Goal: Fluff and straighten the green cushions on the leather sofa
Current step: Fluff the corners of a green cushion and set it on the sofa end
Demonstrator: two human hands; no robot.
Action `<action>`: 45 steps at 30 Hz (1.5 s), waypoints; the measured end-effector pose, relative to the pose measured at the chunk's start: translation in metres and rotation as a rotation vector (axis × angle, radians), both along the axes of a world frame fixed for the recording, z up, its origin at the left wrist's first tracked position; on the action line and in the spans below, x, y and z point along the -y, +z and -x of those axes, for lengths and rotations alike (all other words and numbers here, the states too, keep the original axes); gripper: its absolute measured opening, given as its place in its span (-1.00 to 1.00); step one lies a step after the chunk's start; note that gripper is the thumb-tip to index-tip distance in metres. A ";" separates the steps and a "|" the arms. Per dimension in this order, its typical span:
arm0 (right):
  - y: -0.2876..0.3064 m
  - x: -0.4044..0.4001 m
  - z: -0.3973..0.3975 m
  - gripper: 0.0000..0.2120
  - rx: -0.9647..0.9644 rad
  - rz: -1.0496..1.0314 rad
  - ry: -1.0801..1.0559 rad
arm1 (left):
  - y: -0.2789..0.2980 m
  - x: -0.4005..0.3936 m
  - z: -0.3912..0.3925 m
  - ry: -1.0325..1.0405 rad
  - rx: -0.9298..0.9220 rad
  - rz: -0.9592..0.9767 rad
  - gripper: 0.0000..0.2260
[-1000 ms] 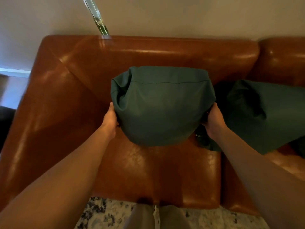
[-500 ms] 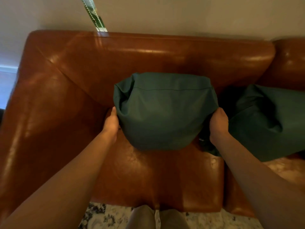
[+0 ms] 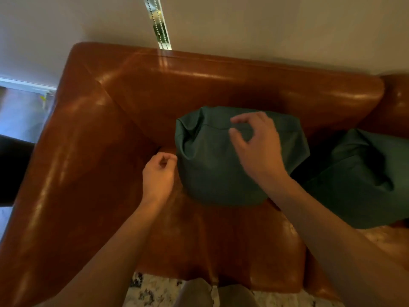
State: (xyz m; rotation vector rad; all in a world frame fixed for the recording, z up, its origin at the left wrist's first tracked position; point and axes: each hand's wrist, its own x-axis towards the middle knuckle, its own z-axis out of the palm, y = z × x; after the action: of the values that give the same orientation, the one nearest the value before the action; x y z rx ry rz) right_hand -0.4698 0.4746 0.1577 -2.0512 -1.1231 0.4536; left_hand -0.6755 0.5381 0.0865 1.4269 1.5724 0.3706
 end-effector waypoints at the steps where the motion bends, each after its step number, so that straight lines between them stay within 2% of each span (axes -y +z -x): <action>1: -0.001 -0.012 0.008 -0.82 0.051 0.049 0.084 | 0.003 0.001 0.002 -0.023 -0.015 -0.039 -0.90; 5: -0.022 -0.054 0.023 -0.57 0.275 0.251 0.263 | 0.013 -0.003 0.005 -0.092 -0.055 -0.173 -0.88; 9: -0.051 -0.064 0.020 -0.43 0.304 0.439 0.286 | 0.013 -0.017 0.007 -0.166 -0.084 -0.256 -0.89; 14: -0.065 -0.052 0.019 -0.43 0.305 0.390 0.279 | 0.007 -0.051 -0.011 -0.280 -0.119 -0.382 -0.94; 21: -0.070 -0.039 0.012 -0.45 0.307 0.304 0.250 | -0.013 -0.091 -0.051 -0.599 -0.283 -0.519 -0.71; 27: -0.078 -0.036 0.005 -0.48 0.259 0.265 0.235 | -0.024 -0.096 -0.058 -0.708 -0.336 -0.628 -0.82; 32: -0.081 -0.034 0.002 -0.48 0.219 0.257 0.235 | -0.025 -0.096 -0.056 -0.762 -0.321 -0.638 -0.76; 35: -0.083 -0.033 0.002 -0.48 0.211 0.248 0.232 | -0.025 -0.095 -0.058 -0.751 -0.331 -0.627 -0.85; 41: -0.083 -0.031 0.001 -0.48 0.184 0.237 0.227 | -0.020 -0.105 -0.061 -0.626 -0.204 -0.440 -0.95; 45: -0.083 -0.029 0.000 -0.48 0.164 0.236 0.225 | -0.007 -0.120 -0.062 -0.601 -0.148 -0.361 -0.92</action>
State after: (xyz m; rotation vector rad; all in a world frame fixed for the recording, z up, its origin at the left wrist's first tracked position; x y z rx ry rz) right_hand -0.4702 0.5036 0.0743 -2.2054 -1.4681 0.5593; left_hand -0.6140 0.6578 0.0791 2.1614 1.1408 0.1925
